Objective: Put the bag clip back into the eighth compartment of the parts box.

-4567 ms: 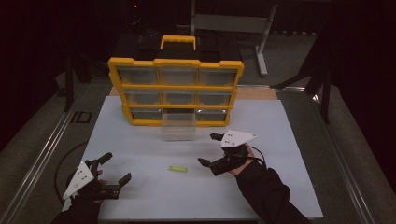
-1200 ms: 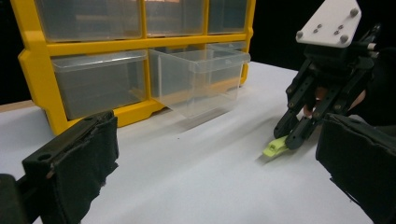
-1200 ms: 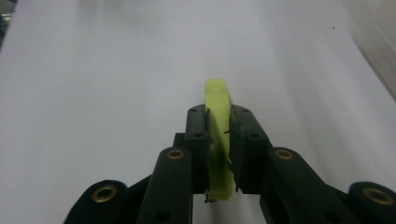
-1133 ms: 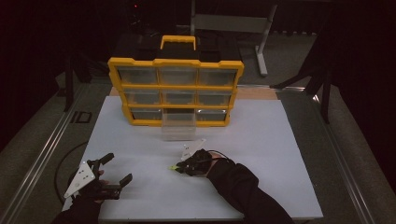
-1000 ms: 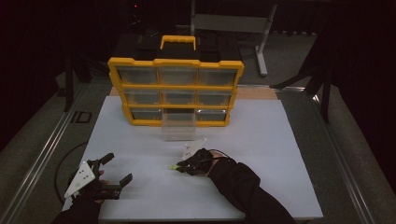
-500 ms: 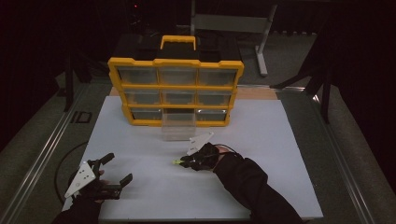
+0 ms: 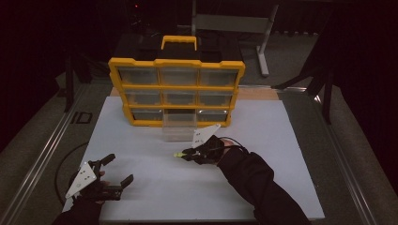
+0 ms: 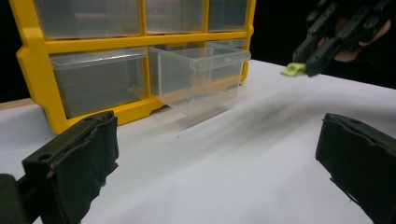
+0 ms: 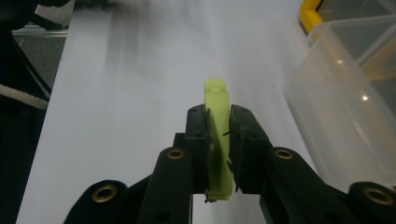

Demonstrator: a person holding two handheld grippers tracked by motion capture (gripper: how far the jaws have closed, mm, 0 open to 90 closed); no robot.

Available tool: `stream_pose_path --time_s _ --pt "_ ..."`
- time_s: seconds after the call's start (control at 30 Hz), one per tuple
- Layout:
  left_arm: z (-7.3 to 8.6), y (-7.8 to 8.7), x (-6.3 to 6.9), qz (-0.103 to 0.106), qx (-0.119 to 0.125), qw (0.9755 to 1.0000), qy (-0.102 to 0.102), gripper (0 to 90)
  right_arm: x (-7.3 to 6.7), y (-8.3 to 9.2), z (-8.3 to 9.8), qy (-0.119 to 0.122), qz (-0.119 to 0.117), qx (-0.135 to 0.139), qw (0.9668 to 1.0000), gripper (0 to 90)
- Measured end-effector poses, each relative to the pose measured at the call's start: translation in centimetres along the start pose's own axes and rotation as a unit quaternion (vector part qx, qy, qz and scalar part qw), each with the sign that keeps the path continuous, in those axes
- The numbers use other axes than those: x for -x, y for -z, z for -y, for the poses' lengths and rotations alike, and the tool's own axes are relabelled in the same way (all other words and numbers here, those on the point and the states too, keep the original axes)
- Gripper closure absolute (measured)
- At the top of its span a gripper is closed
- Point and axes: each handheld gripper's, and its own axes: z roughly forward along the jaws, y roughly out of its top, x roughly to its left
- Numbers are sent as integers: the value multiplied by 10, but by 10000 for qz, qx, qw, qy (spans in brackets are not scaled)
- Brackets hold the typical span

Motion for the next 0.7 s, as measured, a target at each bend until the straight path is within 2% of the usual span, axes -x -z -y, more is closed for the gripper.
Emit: stream_pose_path --time_s 0.33,0.7 --pt "0 0 0 4 4 10000 13 0 11 16 -14 102 145 101 9998 789" --pt "1 0 0 5 -13 10000 10 0 24 24 -27 192 236 152 9994 789"
